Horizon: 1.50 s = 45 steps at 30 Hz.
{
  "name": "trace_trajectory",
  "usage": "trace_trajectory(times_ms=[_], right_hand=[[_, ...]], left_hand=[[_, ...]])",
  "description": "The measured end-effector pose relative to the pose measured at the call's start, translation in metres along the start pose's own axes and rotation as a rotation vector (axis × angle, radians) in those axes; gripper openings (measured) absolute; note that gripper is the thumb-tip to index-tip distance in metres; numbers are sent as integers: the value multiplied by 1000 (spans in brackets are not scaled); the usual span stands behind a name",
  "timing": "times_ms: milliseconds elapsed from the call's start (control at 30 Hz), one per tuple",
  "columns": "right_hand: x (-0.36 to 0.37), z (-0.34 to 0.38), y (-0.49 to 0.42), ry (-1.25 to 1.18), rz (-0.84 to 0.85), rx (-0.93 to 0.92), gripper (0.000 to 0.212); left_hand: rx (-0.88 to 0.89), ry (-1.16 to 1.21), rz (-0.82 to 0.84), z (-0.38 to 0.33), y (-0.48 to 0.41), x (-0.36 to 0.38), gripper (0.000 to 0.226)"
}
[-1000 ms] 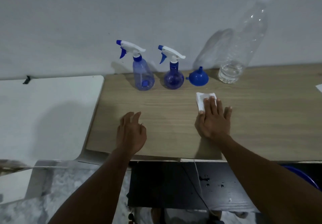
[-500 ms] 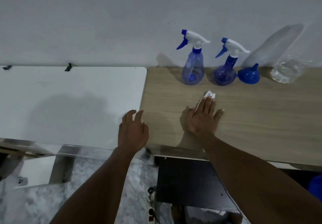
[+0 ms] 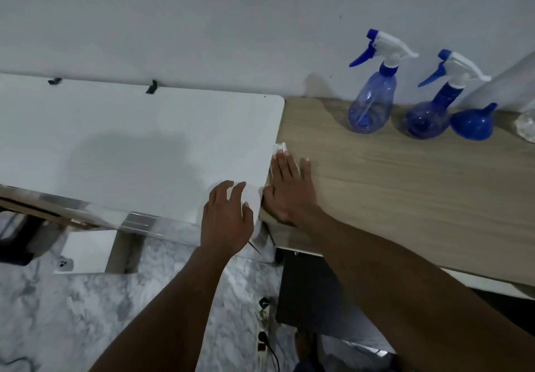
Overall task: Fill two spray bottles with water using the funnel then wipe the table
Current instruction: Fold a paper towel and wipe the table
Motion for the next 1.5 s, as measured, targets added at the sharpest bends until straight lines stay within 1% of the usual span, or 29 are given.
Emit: trace_trajectory(times_ms=[67, 100, 167, 300, 433, 533, 667, 833, 900, 1033, 1133, 1300, 1433, 1500], right_hand=[[-13, -6, -2, -99, -25, -22, 82], [-22, -11, -6, -157, -68, -8, 84], [-34, -18, -12, -194, -138, 23, 80], [-6, -5, 0, -41, -56, -78, 71], [0, -10, 18, -37, -37, -147, 70], [-3, -17, 31, -19, -21, -176, 70], [3, -33, 58, 37, -34, -196, 70], [2, -71, 86, 59, -84, -171, 70], [-1, -97, 94, 43, -86, -133, 72], [-13, -168, 109, 30, -68, -29, 84], [-26, -233, 123, 10, -58, 56, 88], [-47, -349, 155, 11, -92, 190, 89], [-59, -428, 183, 11, -109, 266, 89], [-62, -461, 195, 4, -109, 293, 90]], left_hand=[[7, 1, -11, 4, 3, -2, 45], [9, 1, -14, 5, 4, -2, 45], [6, -2, -10, 6, 4, -1, 46], [12, -1, -4, -2, 2, 2, 46], [57, -34, 36, -20, 3, 10, 46], [58, -25, 53, -30, 3, 16, 48], [65, -27, 80, -44, 3, 24, 50], [75, -16, 85, -69, 1, 32, 47], [86, -5, 97, -83, -1, 40, 47], [114, -4, 141, -129, -9, 66, 52], [155, -19, 168, -182, -15, 86, 51], [248, -23, 224, -281, -26, 123, 50], [301, -36, 228, -351, -33, 147, 62], [326, -23, 228, -384, -35, 158, 64]])
Point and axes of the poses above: each hand's wrist, its own y-axis away from the middle knuckle, its own x-axis out of the palm, z = x × y, the point moved 10 cm from there along -y, towards the middle knuckle, and after that the axes turned 10 degrees about x, right-handed, at the moved point
